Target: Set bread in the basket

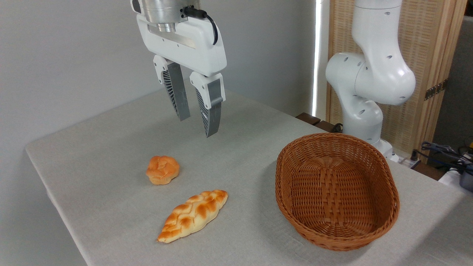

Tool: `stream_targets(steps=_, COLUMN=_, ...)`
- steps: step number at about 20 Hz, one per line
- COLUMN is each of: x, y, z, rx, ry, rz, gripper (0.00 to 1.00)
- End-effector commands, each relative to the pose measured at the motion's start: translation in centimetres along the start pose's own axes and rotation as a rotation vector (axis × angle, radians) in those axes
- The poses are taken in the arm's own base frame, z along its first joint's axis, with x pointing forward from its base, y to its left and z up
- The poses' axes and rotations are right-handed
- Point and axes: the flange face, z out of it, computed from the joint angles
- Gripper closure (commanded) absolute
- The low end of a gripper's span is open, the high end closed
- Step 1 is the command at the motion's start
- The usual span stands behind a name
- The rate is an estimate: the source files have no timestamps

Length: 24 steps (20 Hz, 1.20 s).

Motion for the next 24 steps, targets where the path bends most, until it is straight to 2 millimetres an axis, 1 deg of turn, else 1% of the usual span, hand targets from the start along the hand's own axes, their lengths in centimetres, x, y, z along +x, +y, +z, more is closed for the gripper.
stream_targets(steps=1, x=-0.3, y=0.1, z=-0.4, rx=-0.021, ry=0.006, rz=0.006, gripper=0.00)
stream_targets(steps=18, x=0.1, y=0.3, z=0.0, rx=-0.021, ry=0.004, rz=0.018, gripper=0.00)
stream_targets(steps=21, x=0.6, y=0.2, z=1.1, rx=-0.007, ry=0.017, rz=0.020, gripper=0.00)
stream_targets(steps=24, x=0.8, y=-0.3, z=3.0, rx=0.007, ry=0.028, rz=0.016, gripper=0.00)
